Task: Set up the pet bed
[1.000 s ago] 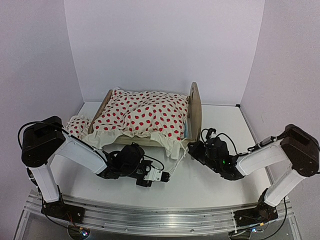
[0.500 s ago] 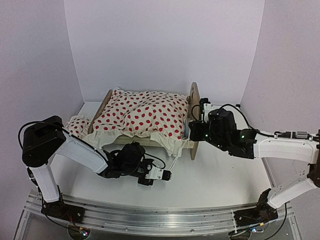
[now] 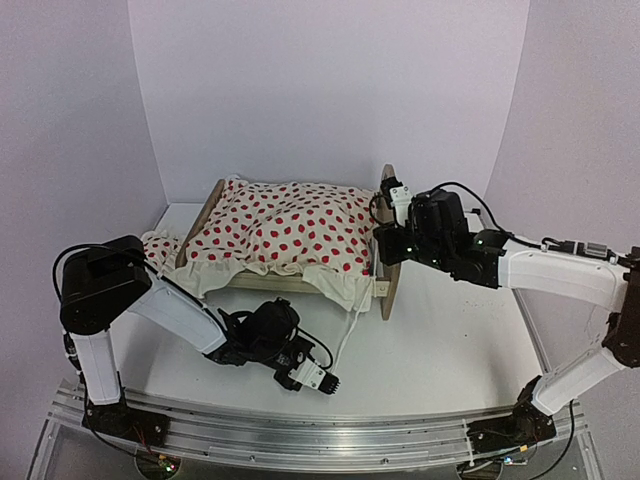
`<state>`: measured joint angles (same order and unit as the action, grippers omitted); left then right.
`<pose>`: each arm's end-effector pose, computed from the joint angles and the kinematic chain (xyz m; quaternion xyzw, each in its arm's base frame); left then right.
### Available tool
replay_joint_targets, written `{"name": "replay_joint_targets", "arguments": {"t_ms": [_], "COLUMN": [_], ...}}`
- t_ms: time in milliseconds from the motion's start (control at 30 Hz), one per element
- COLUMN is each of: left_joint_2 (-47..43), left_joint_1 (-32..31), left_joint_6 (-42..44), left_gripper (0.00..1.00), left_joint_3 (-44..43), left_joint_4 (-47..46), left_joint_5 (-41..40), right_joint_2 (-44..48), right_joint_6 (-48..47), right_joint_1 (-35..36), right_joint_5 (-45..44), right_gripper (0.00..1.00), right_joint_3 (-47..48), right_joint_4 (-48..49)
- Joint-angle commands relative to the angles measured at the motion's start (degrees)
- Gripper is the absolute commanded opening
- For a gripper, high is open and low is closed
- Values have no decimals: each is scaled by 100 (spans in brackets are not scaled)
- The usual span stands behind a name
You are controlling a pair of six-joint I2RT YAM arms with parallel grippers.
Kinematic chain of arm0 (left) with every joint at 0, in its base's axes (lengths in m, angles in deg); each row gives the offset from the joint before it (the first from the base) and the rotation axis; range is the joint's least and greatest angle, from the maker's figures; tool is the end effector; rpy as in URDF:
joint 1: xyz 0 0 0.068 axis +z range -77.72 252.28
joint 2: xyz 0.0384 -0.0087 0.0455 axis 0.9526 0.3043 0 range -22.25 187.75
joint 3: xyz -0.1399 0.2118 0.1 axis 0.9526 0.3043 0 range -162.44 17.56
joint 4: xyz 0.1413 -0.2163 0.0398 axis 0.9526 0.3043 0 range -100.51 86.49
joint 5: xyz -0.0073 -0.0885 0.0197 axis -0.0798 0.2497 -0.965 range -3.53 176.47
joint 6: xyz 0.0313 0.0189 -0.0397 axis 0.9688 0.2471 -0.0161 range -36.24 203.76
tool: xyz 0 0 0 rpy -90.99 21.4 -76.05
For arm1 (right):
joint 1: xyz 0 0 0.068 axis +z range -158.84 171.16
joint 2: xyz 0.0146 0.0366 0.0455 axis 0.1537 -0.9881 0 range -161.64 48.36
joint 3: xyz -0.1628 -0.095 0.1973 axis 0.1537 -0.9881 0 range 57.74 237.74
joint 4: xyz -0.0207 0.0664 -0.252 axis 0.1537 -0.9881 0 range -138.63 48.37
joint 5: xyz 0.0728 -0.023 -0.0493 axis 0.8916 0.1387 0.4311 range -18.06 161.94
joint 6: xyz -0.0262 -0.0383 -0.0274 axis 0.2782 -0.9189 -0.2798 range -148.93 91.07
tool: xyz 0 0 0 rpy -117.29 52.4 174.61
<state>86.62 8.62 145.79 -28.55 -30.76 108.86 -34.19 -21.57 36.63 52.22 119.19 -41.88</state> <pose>0.1430 -0.3195 0.1007 0.8346 0.3403 -0.1834 0.3925 0.2442 0.2311 0.3040 -0.1744 0.8006 0.1205 0.5605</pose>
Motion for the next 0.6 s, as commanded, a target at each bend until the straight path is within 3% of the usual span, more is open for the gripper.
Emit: {"name": "replay_joint_targets", "arguments": {"t_ms": [0, 367, 567], "left_joint_2": [284, 779, 956], "left_joint_1": [-156, -161, -132], "left_joint_6": [829, 1003, 675], "left_gripper": [0, 0, 0], "left_joint_3": [45, -388, -665], "left_joint_4": [697, 665, 335], "left_joint_5": [101, -132, -336], "right_joint_2": [197, 381, 962], "right_joint_6": [-329, -974, -262], "right_joint_1": [-34, -30, -36], "right_joint_5": [64, -351, 903], "right_gripper": [0, 0, 0], "right_joint_3": [434, 553, -85], "right_joint_4": [763, 755, 498]}}
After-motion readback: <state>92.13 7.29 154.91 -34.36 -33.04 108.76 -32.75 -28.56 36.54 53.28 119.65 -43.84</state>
